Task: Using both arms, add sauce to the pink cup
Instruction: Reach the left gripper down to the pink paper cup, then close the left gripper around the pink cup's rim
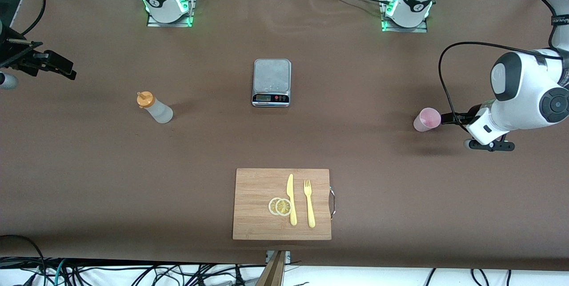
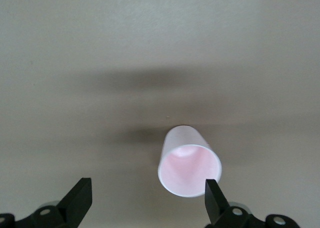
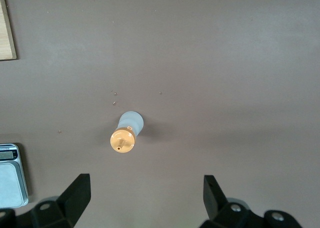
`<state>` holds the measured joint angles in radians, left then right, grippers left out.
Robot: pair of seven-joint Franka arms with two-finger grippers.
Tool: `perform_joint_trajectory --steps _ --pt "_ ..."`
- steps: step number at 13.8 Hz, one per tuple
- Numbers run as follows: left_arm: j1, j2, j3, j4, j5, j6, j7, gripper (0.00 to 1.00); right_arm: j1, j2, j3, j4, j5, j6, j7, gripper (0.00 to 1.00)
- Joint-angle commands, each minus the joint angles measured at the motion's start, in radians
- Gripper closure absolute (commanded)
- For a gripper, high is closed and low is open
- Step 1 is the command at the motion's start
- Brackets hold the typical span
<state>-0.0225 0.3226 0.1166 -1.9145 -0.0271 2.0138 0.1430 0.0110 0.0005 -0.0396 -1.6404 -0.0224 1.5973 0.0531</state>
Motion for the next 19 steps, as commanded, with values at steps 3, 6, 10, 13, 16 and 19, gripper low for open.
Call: perform_joint_trajectory --steps 3,6,10,13,16,19 --pt "0.001 -0.042 0.009 -0.167 0.004 0.166 0.035 0.01 -0.005 -0.002 0.001 0.008 0.013 -0.011 -0.004 0.0" --pt "-0.002 -0.042 0.009 -0.225 -0.042 0.236 0.033 0.01 -0.003 -0.002 0.001 0.008 0.013 -0.011 -0.004 0.0" --pt "-0.013 -0.04 0.009 -0.273 -0.054 0.307 0.027 0.01 -0.003 -0.002 0.001 0.008 0.013 -0.011 -0.004 0.0" --pt "-0.019 -0.04 0.009 -0.278 -0.054 0.309 0.027 0.05 -0.005 -0.002 0.001 0.008 0.013 -0.011 -0.004 0.0" --pt "-0.019 -0.034 0.009 -0.278 -0.054 0.309 0.027 0.34 -0.005 -0.002 0.001 0.008 0.013 -0.011 -0.004 0.0" --pt "-0.02 -0.022 0.009 -0.276 -0.057 0.31 0.027 0.64 -0.005 -0.002 0.001 0.008 0.013 -0.011 -0.004 0.0"
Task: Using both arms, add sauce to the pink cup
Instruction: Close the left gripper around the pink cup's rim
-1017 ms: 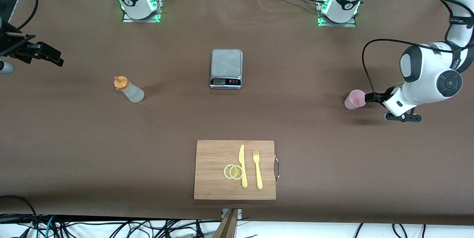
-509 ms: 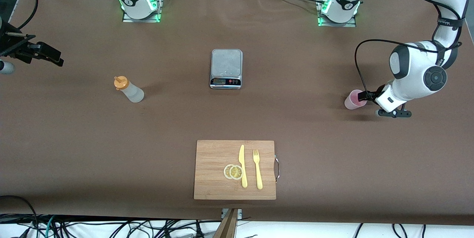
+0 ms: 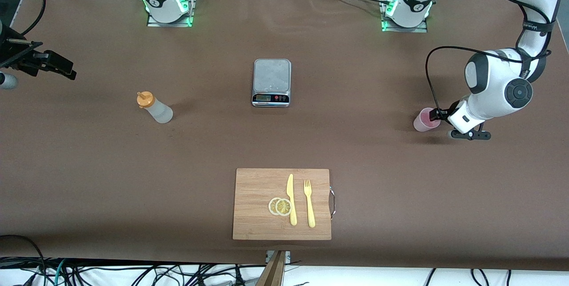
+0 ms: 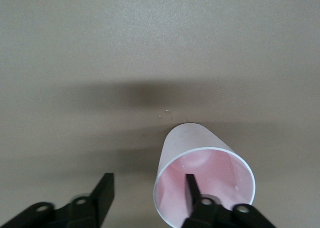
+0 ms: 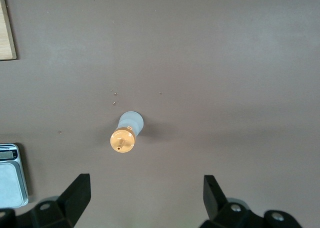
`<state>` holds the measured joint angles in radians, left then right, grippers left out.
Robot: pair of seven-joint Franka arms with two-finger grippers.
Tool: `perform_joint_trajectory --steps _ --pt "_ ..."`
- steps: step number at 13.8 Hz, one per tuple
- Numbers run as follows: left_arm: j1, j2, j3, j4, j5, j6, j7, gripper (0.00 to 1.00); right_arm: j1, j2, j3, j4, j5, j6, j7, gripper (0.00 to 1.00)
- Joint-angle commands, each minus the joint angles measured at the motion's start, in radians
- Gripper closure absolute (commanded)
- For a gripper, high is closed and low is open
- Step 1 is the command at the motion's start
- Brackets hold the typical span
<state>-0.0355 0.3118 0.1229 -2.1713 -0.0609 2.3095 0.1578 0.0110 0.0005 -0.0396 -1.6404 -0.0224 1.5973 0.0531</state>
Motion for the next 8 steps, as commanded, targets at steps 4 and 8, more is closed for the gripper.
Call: perform_joint_trajectory --steps 4,8 --pt "-0.009 0.012 0.001 -0.016 -0.063 0.03 0.012 0.9 -0.005 -0.002 0.0 0.008 0.013 -0.01 -0.004 0.0" --pt "-0.029 0.007 -0.005 0.017 -0.1 -0.001 0.012 1.0 -0.005 0.001 -0.002 0.008 0.013 -0.011 -0.007 0.0"
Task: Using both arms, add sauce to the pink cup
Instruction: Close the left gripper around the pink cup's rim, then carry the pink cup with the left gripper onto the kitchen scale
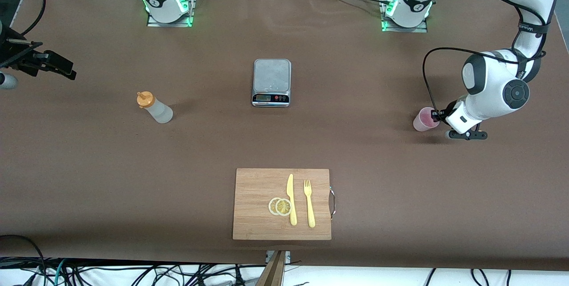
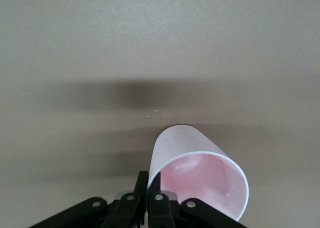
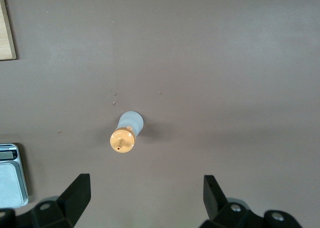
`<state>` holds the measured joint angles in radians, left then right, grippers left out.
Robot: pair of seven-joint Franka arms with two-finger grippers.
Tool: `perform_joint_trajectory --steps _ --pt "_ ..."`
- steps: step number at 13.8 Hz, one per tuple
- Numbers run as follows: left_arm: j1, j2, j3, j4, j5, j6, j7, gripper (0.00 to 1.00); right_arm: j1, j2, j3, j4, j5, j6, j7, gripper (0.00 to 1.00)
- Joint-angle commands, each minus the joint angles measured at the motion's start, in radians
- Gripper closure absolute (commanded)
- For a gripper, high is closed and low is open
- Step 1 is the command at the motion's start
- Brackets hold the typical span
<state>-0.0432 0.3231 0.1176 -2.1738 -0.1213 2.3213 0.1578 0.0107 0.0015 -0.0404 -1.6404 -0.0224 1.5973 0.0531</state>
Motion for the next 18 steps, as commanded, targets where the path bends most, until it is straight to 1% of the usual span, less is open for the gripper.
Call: perform_joint_trajectory --steps 1,3,5,7,8,11,13,16,18 --pt "-0.053 -0.006 0.0 0.05 -0.066 -0.054 0.006 1.0 -0.005 0.0 -0.001 0.008 0.013 -0.013 -0.007 0.0" --pt "-0.107 -0.006 0.0 0.126 -0.129 -0.126 -0.006 1.0 -0.005 0.0 -0.003 0.008 0.013 -0.011 -0.019 0.0" --pt "-0.185 -0.006 -0.001 0.192 -0.132 -0.186 -0.029 1.0 -0.005 0.002 -0.003 0.008 0.013 -0.01 -0.019 0.0" --pt "-0.294 -0.006 -0.001 0.247 -0.132 -0.215 -0.066 1.0 -0.006 0.002 -0.003 0.008 0.013 -0.008 -0.019 0.0" --pt "-0.346 -0.004 -0.001 0.261 -0.133 -0.217 -0.113 1.0 -0.006 0.002 -0.004 0.008 0.013 -0.008 -0.022 0.0" --pt "-0.525 0.002 -0.001 0.295 -0.133 -0.215 -0.344 1.0 -0.005 0.002 -0.004 0.008 0.013 -0.008 -0.022 0.0" --pt "-0.621 0.025 -0.001 0.322 -0.136 -0.215 -0.427 1.0 -0.006 0.002 -0.004 0.008 0.013 -0.01 -0.022 0.0" --pt "-0.743 0.057 -0.001 0.36 -0.225 -0.209 -0.53 1.0 -0.006 0.002 -0.006 0.008 0.015 -0.008 -0.022 0.0" --pt "-0.814 0.088 -0.001 0.377 -0.231 -0.203 -0.578 1.0 -0.006 0.002 -0.006 0.008 0.013 -0.008 -0.022 0.0"
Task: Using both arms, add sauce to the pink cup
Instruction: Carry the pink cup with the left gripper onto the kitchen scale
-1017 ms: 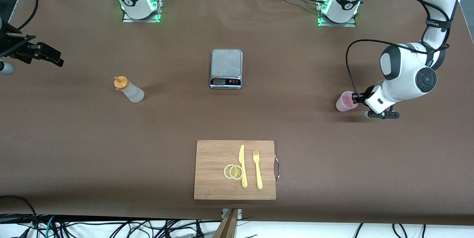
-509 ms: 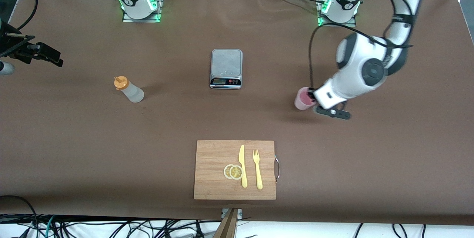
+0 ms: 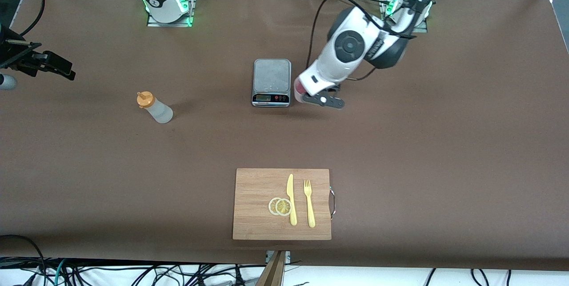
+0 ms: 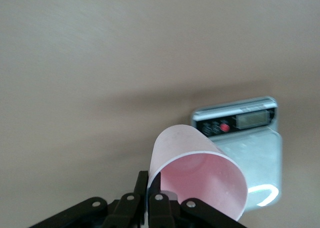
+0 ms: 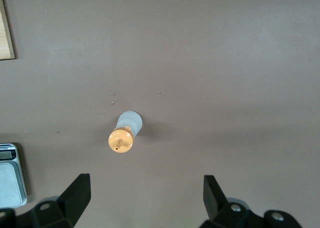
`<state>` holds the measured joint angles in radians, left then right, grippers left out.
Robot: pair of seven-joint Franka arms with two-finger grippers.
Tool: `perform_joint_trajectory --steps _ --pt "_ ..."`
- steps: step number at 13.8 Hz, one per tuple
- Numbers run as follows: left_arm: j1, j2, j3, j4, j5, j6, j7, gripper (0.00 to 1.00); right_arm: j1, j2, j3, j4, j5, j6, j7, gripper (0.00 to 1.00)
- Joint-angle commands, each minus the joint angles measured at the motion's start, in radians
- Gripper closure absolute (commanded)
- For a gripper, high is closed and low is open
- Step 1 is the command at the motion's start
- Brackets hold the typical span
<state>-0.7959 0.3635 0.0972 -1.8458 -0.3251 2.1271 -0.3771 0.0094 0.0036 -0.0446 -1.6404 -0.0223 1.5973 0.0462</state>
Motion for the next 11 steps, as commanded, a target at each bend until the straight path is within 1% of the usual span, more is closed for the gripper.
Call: perform_joint_trajectory --steps 1,3,7,11 --pt "-0.095 0.063 0.019 0.051 -0.028 0.005 -0.072 1.0 -0.005 -0.001 -0.001 0.008 0.015 -0.008 -0.016 0.0" --pt "-0.141 0.081 0.019 0.051 -0.026 0.034 -0.094 1.0 -0.005 -0.001 -0.001 0.008 0.013 -0.008 -0.016 0.0" --pt "-0.201 0.092 0.019 0.051 -0.028 0.034 -0.14 1.0 -0.005 -0.001 -0.001 0.008 0.013 -0.01 -0.016 0.0" --pt "-0.215 0.123 0.019 0.053 -0.026 0.065 -0.148 1.0 -0.005 -0.001 -0.001 0.008 0.015 -0.008 -0.016 0.0"
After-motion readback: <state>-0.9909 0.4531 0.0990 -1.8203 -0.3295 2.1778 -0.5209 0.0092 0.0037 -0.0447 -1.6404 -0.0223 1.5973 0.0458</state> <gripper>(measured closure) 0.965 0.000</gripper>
